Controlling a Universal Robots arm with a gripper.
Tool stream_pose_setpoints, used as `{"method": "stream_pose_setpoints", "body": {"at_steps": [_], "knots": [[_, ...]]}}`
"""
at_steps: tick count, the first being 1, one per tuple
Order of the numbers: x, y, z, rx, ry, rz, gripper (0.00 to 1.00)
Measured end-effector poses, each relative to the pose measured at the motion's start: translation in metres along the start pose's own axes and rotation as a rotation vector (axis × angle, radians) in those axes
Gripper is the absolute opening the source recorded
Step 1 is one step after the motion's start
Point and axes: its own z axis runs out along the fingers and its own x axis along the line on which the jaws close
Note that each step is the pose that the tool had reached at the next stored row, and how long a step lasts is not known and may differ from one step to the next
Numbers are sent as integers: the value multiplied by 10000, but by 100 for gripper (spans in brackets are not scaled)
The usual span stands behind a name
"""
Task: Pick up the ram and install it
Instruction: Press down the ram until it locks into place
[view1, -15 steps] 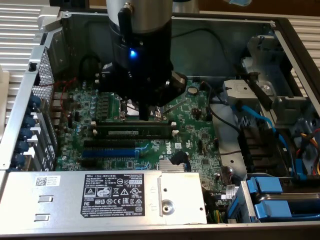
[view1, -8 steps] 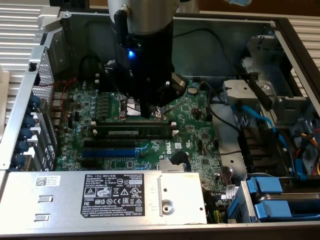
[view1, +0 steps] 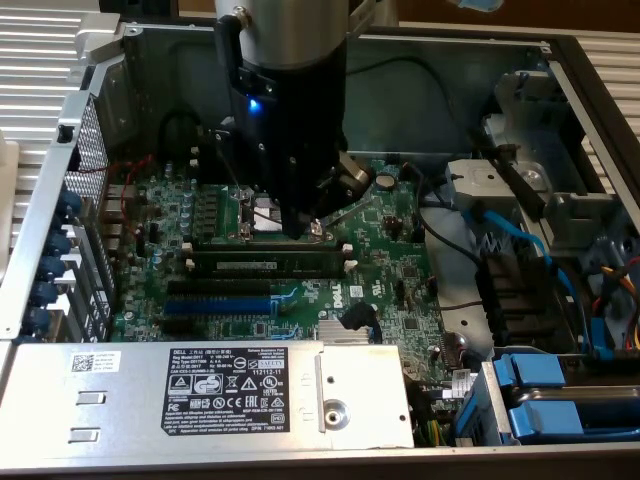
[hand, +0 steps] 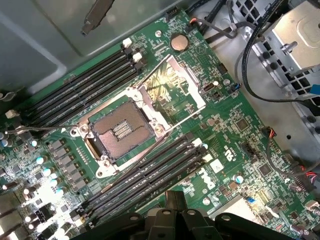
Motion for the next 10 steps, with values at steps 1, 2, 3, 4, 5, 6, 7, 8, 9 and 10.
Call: {"method": "stream_pose_setpoints", "body": {"at_steps": [1,2,3,4,5,6,7,8,9,10], "knots": [[0,0,0,0,0,1,11],[0,0,0,-1,0,1,11],[0,0,0,-1,0,1,11],[0,0,0,-1,0,1,11],[0,0,1,-1,0,1,11],[0,0,1,-1,0,1,11],[0,0,1,-1,0,1,11],[0,0,1,-1,0,1,11],[0,0,1,-1,0,1,11],[0,0,0,-1,0,1,11]]}}
